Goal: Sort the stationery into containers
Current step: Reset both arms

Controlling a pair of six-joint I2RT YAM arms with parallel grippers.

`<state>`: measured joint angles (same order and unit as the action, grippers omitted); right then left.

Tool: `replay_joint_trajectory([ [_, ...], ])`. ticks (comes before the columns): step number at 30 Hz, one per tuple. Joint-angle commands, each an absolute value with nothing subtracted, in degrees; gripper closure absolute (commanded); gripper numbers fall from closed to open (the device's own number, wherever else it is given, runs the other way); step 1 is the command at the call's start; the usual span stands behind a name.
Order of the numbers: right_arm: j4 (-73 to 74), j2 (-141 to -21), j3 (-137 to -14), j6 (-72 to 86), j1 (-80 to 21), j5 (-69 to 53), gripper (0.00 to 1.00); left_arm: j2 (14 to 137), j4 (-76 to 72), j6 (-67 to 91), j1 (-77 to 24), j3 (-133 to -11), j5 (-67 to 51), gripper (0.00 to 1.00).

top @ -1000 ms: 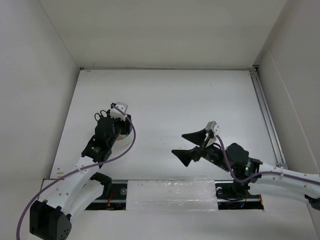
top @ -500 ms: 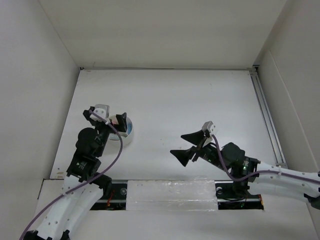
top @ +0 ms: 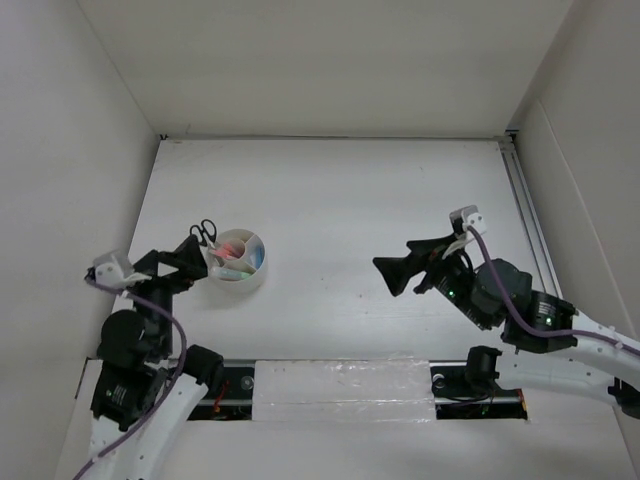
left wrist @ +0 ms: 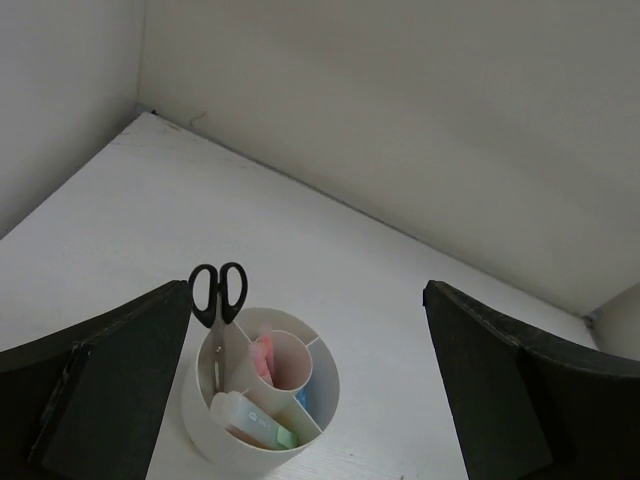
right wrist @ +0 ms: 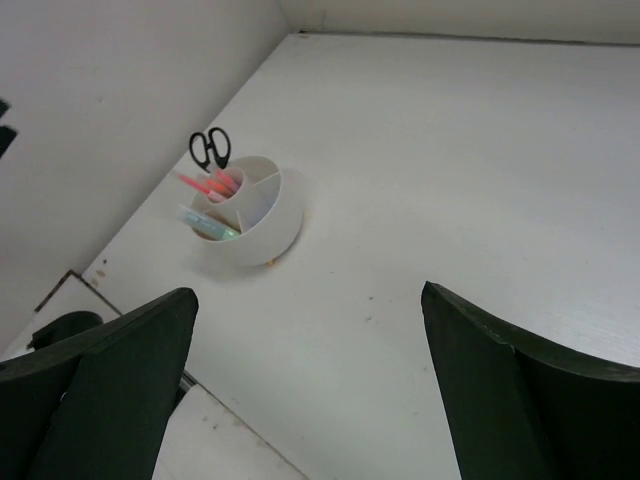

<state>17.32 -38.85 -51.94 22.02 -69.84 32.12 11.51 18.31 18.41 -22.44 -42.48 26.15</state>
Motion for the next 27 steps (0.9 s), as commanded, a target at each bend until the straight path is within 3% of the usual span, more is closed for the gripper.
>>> replay_joint_trajectory([
  [1, 31.4, -36.6, -57.1, 25.9, -70.2, 39.3, 0.00, 3.2, 21.4, 23.0, -22.6, -44.7, 31.9, 0.00],
  [12, 50.1, -26.7, -62.8, 32.4, -70.2, 45.5, 0.00, -10.6, 20.7, 21.3, -22.6, -44.7, 25.8, 0.00],
  [27, 55.7, -19.9, -65.7, 33.0, -70.2, 49.5, 0.00, -14.3, 20.1, 21.5, -20.0, -44.2, 28.4, 0.00],
])
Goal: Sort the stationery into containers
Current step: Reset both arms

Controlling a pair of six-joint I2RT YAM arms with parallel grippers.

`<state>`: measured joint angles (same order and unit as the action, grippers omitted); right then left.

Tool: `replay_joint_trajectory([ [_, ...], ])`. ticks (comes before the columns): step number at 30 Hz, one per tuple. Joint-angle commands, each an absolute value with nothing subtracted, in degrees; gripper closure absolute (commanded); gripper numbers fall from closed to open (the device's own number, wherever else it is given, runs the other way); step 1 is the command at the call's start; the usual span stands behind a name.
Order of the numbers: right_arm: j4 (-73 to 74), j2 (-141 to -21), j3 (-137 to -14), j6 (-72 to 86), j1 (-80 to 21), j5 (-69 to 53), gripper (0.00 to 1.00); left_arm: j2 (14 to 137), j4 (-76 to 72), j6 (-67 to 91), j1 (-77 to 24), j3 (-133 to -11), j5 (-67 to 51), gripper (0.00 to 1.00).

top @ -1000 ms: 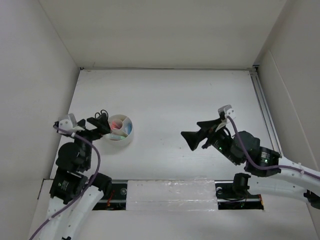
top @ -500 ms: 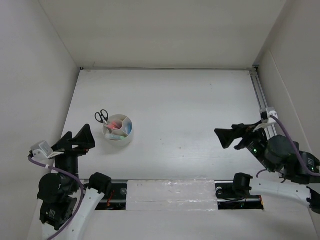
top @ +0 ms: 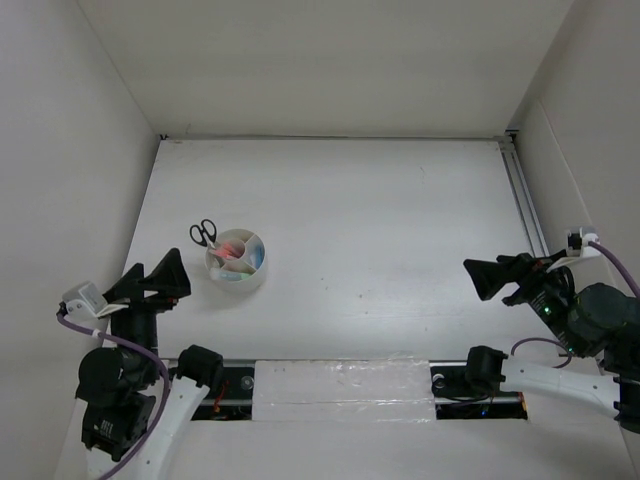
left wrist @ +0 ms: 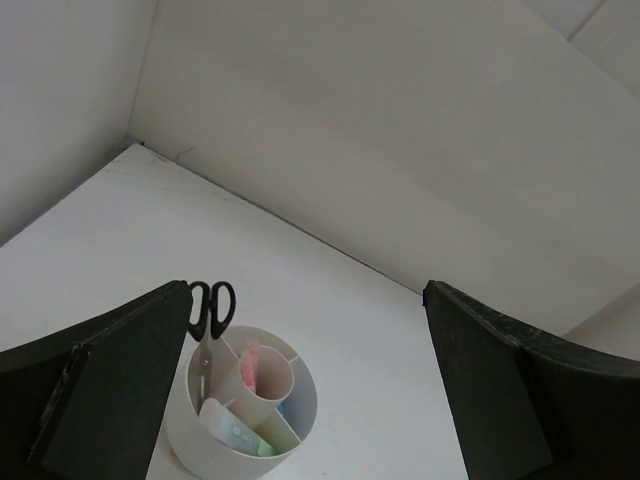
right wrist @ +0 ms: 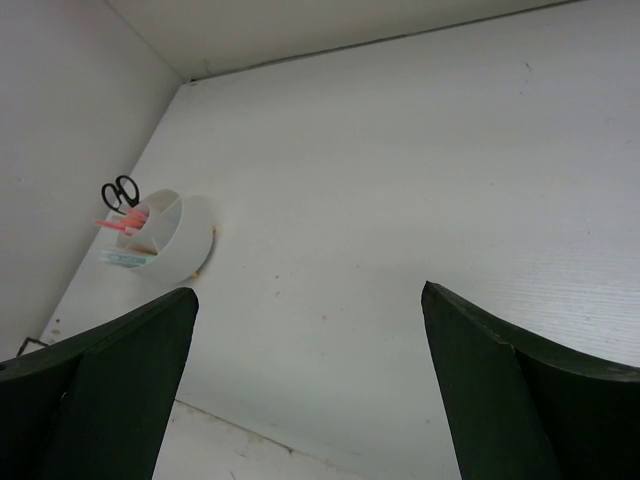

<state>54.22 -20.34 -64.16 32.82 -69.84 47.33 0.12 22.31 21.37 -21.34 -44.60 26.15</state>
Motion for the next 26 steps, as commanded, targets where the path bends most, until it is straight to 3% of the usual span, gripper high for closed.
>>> replay_joint_trajectory([
  [1, 55.7, -19.9, -65.7, 33.0, -70.2, 49.5, 0.00, -14.3, 20.7, 22.5, -20.0, -44.2, 30.3, 0.00],
  [3, 56.3, -19.9, -65.7, 33.0, -70.2, 49.5, 0.00, -14.3, 24.6, 29.2, -20.0, -44.8, 39.4, 0.00],
  [9, 57.0, -19.9, -66.2, 32.4, -70.2, 49.5, 0.00, -12.5, 28.1, 35.3, -20.0, -45.4, 46.0, 0.00],
  [14, 57.0, -19.9, -66.2, 32.4, -70.2, 50.6, 0.00, -13.8, 39.3, 47.9, -20.0, -48.3, 55.4, 0.00],
  [26, 57.0, -19.9, -66.2, 32.4, -70.2, 50.6, 0.00, -13.8, 36.7, 44.9, -20.0, -47.8, 53.6, 0.00],
])
